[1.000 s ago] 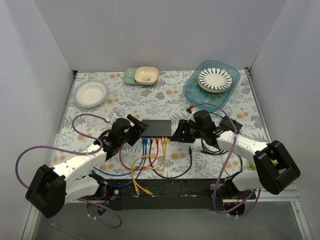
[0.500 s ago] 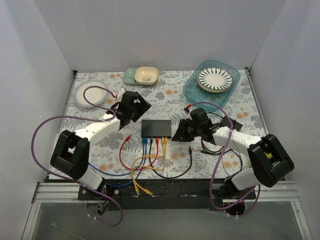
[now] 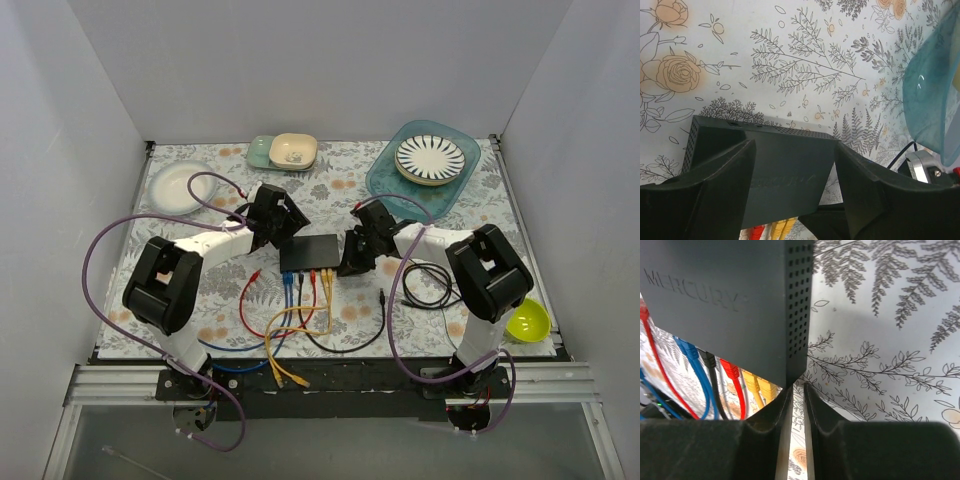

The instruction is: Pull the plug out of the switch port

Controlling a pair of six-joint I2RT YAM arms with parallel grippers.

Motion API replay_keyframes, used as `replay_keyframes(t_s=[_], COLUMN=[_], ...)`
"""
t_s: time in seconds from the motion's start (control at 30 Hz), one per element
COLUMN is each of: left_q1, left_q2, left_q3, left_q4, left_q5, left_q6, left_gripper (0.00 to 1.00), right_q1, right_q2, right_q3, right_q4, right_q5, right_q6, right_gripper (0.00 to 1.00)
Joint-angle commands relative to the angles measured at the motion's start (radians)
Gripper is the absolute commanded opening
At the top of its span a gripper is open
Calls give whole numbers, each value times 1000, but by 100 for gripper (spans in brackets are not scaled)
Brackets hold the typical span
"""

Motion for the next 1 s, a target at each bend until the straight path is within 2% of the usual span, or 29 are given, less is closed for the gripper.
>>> replay_keyframes(t_s=[0.0,0.1,0.17,0.27,0.33,0.43,0.53,0.63,0.77,0.97], left_q1=[8,10,16,44,50,50,48,39,27,27], left_q2=[8,34,28,25,76,185,225,189,109,23], left_q3=[20,46,31,3,32,113,106,47,-94,-161], left_q4=[-6,-58,-61,-23,3,-35,-60,-40,-23,-29], left_q5=[30,-1,-79,-104,-108,-67,17,68,65,51], left_q6=[81,98,75,48,76,112,97,65,20,-1], left_gripper=[62,63,63,63,63,61,57,56,55,54], right_q1=[-35,-38,-36,-35,-33,-33,-33,-33,-33,-35], right_q2=[34,22,-15,-90,-136,-151,-125,-92,-43,23], right_q3=[27,17,-5,-54,-78,-111,-102,-67,-6,54], right_q4=[-33,-36,-38,-62,-76,-82,-79,-74,-80,-68], right_q5=[21,21,12,24,26,20,8,-2,7,-2], right_q6=[32,35,25,4,-16,-22,-30,-34,-45,-41], right_gripper=[22,23,23,24,24,24,24,24,24,24])
